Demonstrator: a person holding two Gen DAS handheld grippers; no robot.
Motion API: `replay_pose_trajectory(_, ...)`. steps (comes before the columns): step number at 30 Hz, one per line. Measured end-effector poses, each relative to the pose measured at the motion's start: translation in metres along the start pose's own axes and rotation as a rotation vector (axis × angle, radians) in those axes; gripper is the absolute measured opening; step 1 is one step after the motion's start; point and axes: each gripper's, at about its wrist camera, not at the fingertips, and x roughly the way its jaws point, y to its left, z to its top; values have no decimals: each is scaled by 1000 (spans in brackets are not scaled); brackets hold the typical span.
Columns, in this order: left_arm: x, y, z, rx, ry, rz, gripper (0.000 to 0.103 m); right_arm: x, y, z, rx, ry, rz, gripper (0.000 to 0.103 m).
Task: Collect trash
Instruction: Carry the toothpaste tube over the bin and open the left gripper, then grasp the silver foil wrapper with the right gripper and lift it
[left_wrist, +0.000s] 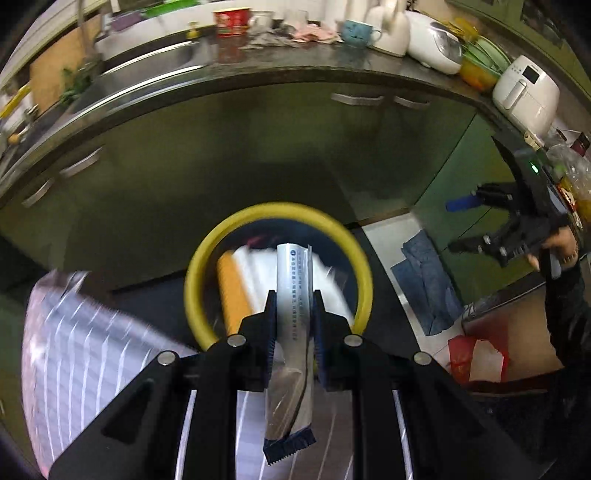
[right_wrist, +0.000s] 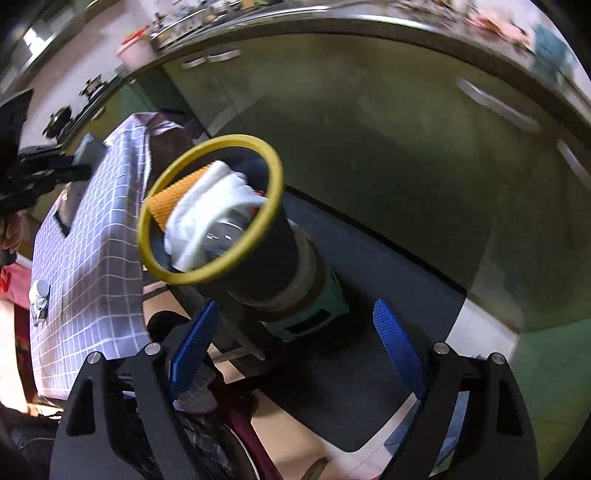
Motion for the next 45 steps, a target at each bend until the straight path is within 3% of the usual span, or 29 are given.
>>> replay_pose_trajectory(4,46,-8,26,2,28,10,20,5,-23,-15,46,13,8,85)
replay_pose_trajectory(6,64,-5,30,-5,44,28,25,6,-29,-19,57,19,11,85)
replay_pose_trajectory(8,80,-2,31,-23,61,37,36,8,-32,-21,64,24,12,85)
replay_pose_trajectory(11,84,2,32,-33,53,46,40,11,-29,-18,60,24,16,85)
replay_pose_trajectory(15,54,5,26,-52,-6,39,45,11,-21,-14,43,22,17,85)
replay_pose_trajectory(17,28,4,18,-57,-47,38,51,10,-16,-13,33,20,18,85)
replay_pose_trajectory(21,-35,2,-13,-116,-153,12,55,8,0,-9,2,17,24,85)
replay_pose_trajectory(24,-86,1,-52,-164,-228,27,58,6,18,-4,-36,20,27,85)
replay_pose_trajectory(30,-175,0,-153,-309,-332,186,75,3,92,11,-196,21,54,85)
replay_pose_trajectory(34,-226,-3,-234,-437,-398,322,88,4,170,20,-364,28,133,85)
replay_pose_trajectory(38,-264,-17,-313,-560,-422,493,90,16,265,22,-563,64,230,85)
replay_pose_trajectory(45,-295,-44,-407,-730,-445,624,92,30,409,1,-846,111,420,85)
